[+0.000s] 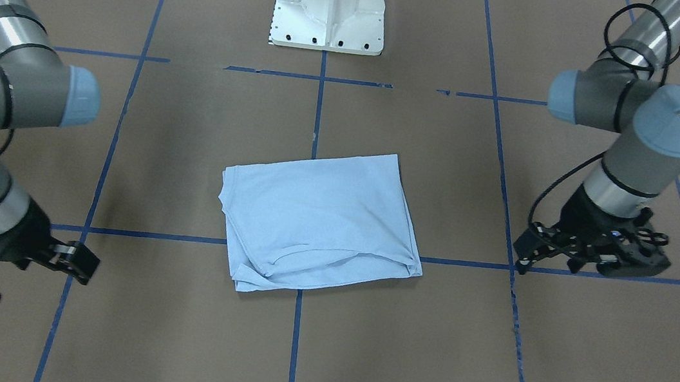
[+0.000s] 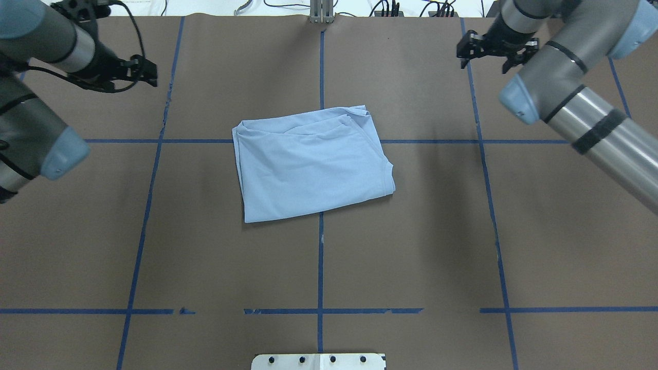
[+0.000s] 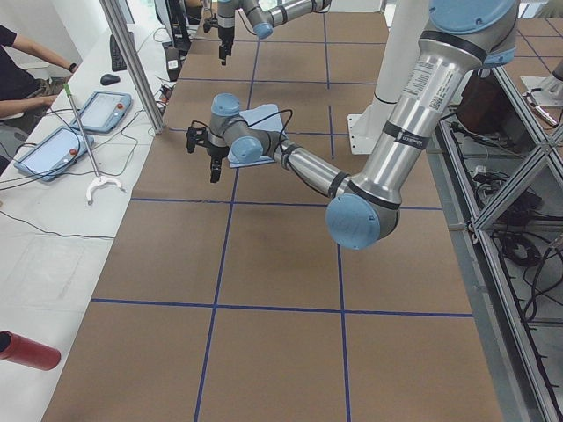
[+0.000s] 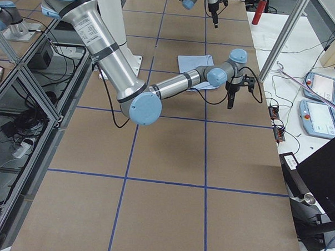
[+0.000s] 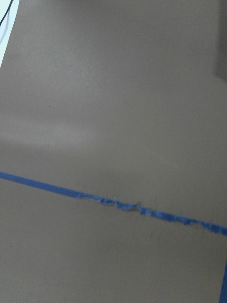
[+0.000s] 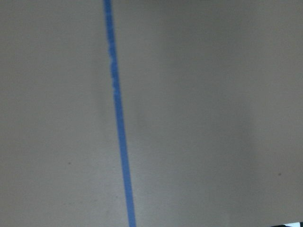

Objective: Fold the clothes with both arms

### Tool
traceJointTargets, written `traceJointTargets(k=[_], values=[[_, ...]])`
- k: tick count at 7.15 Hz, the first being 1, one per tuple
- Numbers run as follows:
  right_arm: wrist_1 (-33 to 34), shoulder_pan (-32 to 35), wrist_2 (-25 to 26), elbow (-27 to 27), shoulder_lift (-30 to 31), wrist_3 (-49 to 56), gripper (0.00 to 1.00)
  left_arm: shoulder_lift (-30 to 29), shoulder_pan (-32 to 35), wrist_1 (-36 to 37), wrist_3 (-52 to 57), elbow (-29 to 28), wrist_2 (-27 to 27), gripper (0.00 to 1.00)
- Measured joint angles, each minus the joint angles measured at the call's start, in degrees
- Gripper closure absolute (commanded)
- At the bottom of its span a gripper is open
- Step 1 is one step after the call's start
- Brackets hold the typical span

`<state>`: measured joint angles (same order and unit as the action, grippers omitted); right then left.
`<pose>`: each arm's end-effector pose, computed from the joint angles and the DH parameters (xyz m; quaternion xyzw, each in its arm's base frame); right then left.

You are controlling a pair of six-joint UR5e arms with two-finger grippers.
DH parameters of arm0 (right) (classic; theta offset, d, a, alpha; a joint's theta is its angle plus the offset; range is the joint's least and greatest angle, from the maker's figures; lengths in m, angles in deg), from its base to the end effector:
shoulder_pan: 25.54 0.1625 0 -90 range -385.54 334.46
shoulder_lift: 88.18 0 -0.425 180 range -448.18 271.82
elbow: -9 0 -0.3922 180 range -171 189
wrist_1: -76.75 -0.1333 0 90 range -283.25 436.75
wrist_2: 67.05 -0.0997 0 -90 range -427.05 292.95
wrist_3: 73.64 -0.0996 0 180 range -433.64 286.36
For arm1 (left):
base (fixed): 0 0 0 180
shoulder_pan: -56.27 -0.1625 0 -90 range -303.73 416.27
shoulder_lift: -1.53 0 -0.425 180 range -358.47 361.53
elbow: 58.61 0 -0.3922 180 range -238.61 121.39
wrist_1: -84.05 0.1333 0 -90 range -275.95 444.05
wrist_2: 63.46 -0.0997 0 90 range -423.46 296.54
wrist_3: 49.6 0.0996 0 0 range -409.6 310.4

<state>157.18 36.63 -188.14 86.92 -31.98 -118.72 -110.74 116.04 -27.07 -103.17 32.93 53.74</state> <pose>-0.2685 -0.6840 0.3916 0.0556 -0.3619 0.0677 0.9281 0.2529 -0.6084 0.3898 0.1313 0.4098 -0.0937 0.8978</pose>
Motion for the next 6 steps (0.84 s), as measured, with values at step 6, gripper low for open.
traceJointTargets(k=[6], values=[[4.0, 23.9, -13.0, 8.4, 27.1, 41.5, 0.0, 20.7, 21.3, -0.7, 49.8, 0.8, 11.1, 0.0]])
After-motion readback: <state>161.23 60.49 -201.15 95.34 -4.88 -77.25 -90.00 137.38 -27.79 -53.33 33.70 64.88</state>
